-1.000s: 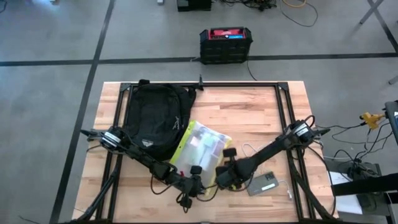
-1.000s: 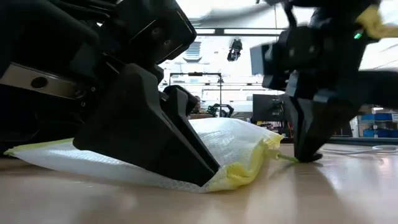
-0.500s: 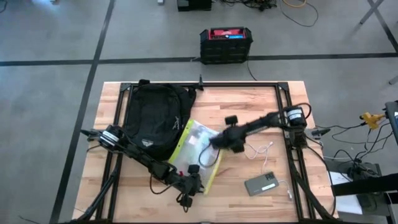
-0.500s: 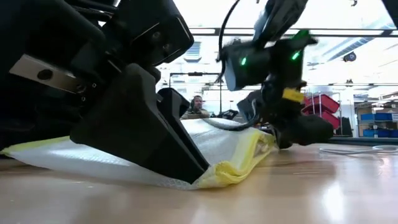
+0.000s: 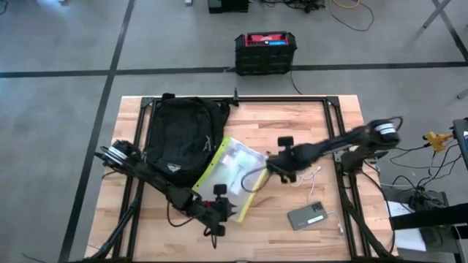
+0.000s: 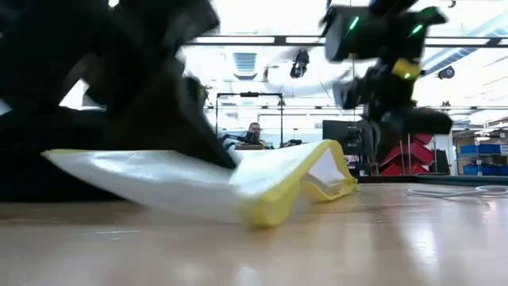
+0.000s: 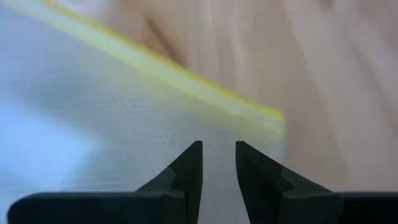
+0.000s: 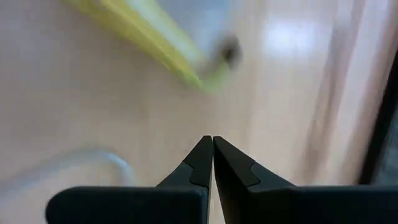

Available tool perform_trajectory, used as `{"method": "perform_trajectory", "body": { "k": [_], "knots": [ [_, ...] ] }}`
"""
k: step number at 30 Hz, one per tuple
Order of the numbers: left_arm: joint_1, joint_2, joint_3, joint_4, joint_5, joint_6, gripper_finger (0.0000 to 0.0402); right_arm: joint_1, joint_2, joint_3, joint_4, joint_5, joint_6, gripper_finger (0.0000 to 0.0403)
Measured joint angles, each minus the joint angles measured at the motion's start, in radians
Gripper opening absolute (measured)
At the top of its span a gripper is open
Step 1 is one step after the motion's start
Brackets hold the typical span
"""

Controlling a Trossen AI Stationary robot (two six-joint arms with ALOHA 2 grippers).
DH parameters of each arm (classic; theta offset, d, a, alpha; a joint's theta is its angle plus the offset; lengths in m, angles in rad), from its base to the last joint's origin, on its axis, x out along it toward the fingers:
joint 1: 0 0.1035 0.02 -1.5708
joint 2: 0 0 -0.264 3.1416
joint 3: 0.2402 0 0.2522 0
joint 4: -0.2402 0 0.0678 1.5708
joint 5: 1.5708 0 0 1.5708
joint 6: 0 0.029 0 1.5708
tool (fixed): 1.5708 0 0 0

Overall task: Unpack backpack
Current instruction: Remove the white card box from the white zip bag

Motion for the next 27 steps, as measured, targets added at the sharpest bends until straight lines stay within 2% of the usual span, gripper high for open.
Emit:
{"method": "perform_trajectory", "body": {
  "k": [4, 8, 11, 14, 17, 20, 27],
  "knots": [
    [0.002, 0.000, -0.002, -0.003, -0.043, 0.036, 0.0079, 0.165, -0.091, -0.110, 0.347, -0.003, -0.032, 0.0011],
    [0.019, 0.001, 0.001, 0.028, -0.054, 0.038, 0.0079, 0.263, -0.082, -0.197, 0.595, 0.149, -0.079, 0.0055],
    [0.032, 0.003, 0.000, 0.048, -0.069, 0.039, 0.0079, 0.273, -0.038, -0.212, 0.652, 0.223, -0.083, 0.0101],
    [0.054, 0.002, 0.001, 0.116, -0.121, 0.038, 0.0081, 0.267, 0.017, -0.212, 0.673, 0.268, -0.086, 0.0145],
    [0.090, 0.009, 0.001, 0.191, -0.124, 0.052, 0.0092, 0.269, 0.070, -0.203, 0.716, 0.347, -0.106, 0.0177],
    [0.125, 0.010, 0.002, 0.222, -0.123, 0.072, 0.0116, 0.264, 0.115, -0.187, 0.769, 0.427, -0.141, 0.0196],
    [0.210, 0.010, 0.031, 0.233, -0.093, 0.056, 0.0200, 0.237, 0.130, -0.133, 0.830, 0.426, -0.159, 0.0211]
  ]
}}
